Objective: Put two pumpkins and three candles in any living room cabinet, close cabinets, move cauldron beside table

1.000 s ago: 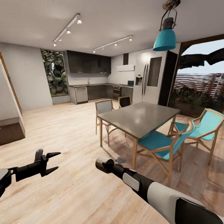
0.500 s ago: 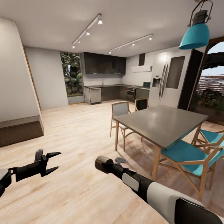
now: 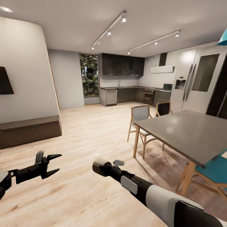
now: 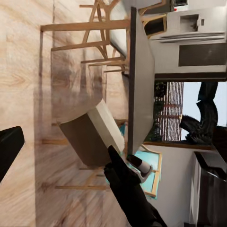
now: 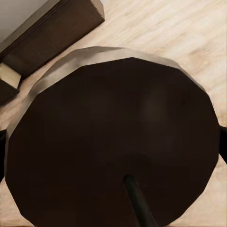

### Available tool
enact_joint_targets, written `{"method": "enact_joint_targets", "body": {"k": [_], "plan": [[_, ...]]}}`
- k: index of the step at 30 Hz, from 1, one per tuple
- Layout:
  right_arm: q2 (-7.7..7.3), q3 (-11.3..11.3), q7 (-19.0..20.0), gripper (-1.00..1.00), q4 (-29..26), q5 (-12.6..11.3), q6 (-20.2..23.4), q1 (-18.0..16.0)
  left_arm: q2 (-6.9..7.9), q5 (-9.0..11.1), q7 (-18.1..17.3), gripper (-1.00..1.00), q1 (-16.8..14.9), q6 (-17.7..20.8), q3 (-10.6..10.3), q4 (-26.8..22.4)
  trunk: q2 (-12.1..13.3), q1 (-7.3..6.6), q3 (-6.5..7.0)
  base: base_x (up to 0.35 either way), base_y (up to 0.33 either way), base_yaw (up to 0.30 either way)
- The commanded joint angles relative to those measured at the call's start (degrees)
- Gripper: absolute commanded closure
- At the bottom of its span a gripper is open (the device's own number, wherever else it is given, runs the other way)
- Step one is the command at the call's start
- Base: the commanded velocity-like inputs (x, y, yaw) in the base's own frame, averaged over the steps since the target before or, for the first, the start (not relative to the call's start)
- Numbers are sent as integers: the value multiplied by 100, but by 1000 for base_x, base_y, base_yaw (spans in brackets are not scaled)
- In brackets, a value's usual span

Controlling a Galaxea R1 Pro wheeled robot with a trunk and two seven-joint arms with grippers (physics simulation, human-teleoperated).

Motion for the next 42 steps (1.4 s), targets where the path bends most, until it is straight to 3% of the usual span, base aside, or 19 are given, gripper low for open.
{"method": "enact_joint_targets", "body": {"k": [1, 7, 13, 18, 28, 33, 42], "plan": [[8, 26, 30, 100, 6, -72, -4, -10, 6, 53, 31, -100, -4, 5, -11, 3, -4, 2, -9, 251, 246, 268], [27, 38, 33, 100, 6, -72, 2, -10, 0, 53, 31, -100, -4, 5, -11, 3, -4, 2, -29, 251, 246, 263], [34, 193, 26, 100, 6, -72, 51, -10, -1, 53, 29, -100, -4, 5, -11, 3, -4, 2, -59, 251, 246, 233], [135, 217, 25, 100, 6, -72, 203, -10, 3, 53, 30, -100, -4, 5, -11, 3, -4, 2, -92, 251, 246, 199], [158, 221, 34, 100, 2, -57, 361, -9, 6, 53, 31, -100, -4, 5, -11, 3, -4, 2, -166, 250, 246, 175], [198, 220, 26, 100, -48, 388, 416, -7, 8, 53, 31, -100, -4, 5, -11, 3, -4, 2, -204, 252, 242, 160], [199, 216, 23, 100, -116, 478, 414, -7, 8, 53, 31, -100, -4, 5, -11, 3, -4, 2, -274, 258, 234, 155]]}}
